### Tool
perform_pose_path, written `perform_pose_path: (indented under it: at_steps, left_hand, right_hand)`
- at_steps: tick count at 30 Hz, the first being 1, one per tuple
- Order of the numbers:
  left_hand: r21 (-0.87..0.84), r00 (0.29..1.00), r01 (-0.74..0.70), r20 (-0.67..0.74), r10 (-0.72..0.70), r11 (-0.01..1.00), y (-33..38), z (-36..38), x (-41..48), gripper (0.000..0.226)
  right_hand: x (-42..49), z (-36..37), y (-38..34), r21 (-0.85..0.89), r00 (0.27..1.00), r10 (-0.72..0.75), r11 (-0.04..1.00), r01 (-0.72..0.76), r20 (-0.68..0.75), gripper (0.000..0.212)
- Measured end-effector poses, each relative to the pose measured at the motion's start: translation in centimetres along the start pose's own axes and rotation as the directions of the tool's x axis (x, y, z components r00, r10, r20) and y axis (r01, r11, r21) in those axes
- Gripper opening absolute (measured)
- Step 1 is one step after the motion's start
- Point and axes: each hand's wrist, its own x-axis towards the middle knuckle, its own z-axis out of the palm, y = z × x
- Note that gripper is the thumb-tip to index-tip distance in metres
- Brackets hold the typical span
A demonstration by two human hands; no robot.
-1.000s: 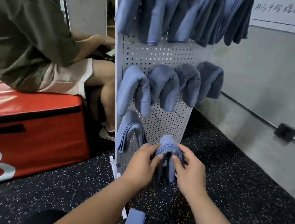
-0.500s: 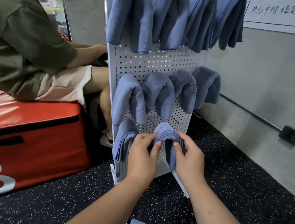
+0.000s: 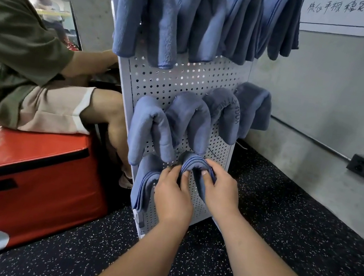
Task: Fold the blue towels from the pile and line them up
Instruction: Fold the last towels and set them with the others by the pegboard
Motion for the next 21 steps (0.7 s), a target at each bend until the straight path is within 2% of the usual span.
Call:
perform_pose_path:
  at_steps: [4,8,13,21]
  left_hand:
    - [-0.046,0.997,0.044,-0.056,-0.046,0.998,0.7,0.6,0.5,0.027]
    - [-0.059,0.985,0.172,-0.002,-0.173,0.983,0.0,1.6,1.5,0.023]
    - [-0.047,0.980,0.197,0.001,-0.197,0.979,-0.7,2.2,1.2,0.030]
    - [-0.087,0.974,0.227,0.022,-0.226,0.970,-1.3,2.3,-0.1,0.026]
  right_hand:
    - [1.4,1.0,0.1,-0.048,1.000,0.007,0.999,-0.007,-0.005,0.028]
    - [2.3,2.3,0.8,-0.132,1.000,0.027,0.991,-0.026,0.011,0.015]
    - [2.5,3.1,2.3,-0.177,0.996,0.059,0.983,-0.047,0.066,0.032]
    - [2.0,3.3,3.4,-0.204,0.994,0.039,0.979,-0.016,0.106,0.033]
